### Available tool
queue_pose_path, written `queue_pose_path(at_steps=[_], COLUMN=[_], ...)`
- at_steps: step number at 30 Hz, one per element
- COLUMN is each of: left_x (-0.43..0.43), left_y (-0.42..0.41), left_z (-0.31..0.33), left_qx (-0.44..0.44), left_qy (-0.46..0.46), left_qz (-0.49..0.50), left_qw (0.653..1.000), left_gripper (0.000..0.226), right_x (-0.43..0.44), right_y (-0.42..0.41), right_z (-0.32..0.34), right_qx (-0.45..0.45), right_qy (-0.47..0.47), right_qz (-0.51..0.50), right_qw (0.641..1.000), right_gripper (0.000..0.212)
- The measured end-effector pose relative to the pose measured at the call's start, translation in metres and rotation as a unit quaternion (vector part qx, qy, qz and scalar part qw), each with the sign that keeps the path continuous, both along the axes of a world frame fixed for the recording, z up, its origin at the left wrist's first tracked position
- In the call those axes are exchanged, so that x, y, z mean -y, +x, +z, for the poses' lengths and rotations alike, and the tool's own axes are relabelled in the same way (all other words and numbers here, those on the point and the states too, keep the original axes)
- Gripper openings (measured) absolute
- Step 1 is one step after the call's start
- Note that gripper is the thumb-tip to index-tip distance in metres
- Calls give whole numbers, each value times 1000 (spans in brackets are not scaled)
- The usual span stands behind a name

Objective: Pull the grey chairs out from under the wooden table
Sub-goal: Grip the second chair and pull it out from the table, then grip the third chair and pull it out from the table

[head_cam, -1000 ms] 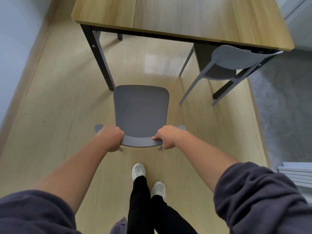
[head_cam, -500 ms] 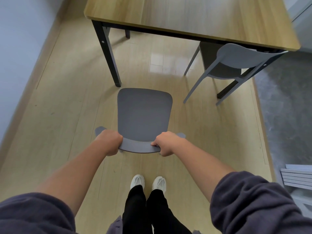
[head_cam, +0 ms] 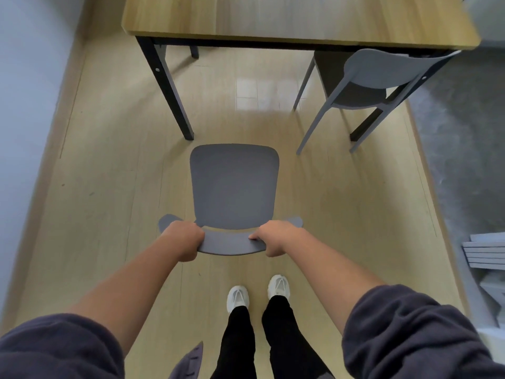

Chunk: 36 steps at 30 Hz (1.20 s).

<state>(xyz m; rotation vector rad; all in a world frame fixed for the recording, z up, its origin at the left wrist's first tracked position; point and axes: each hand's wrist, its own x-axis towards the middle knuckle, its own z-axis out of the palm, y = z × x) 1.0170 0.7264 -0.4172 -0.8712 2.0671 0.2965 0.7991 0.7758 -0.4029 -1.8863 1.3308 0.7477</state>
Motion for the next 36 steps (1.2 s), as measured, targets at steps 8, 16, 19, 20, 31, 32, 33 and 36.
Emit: queue_pose_path(at_steps=[8, 16, 19, 20, 31, 32, 33, 36], left_x=[35, 73, 72, 72, 123, 132, 138, 158], left_y=[-47, -175, -238, -259, -467, -485, -496, -534], left_z=[29, 37, 37, 37, 58, 61, 63, 65], left_qx=[115, -98, -116, -115, -225, -238, -251, -307], left_qy=[124, 74, 89, 92, -31, -51, -70, -121], left_qz=[101, 269, 272, 263, 201, 184, 171, 140], left_qw=[980, 955, 951, 953, 953, 952, 950, 934], left_gripper=[66, 55, 50, 48, 38, 38, 37, 38], right_x=[22, 52, 64, 68, 104, 109, 112, 129], right_y=[-77, -218, -277, -297, -493, -507, -516, -545], right_z=[33, 44, 48, 50, 66, 68, 69, 71], right_qx=[-35, -58, -64, -68, -90, -87, -83, -70], right_qy=[48, -3, -21, -25, -95, -103, -114, -147], right_qz=[-39, -81, -74, -75, -167, -173, -176, -188], right_qw=[997, 995, 995, 995, 977, 976, 974, 969], right_gripper=[67, 62, 61, 60, 62, 62, 62, 64])
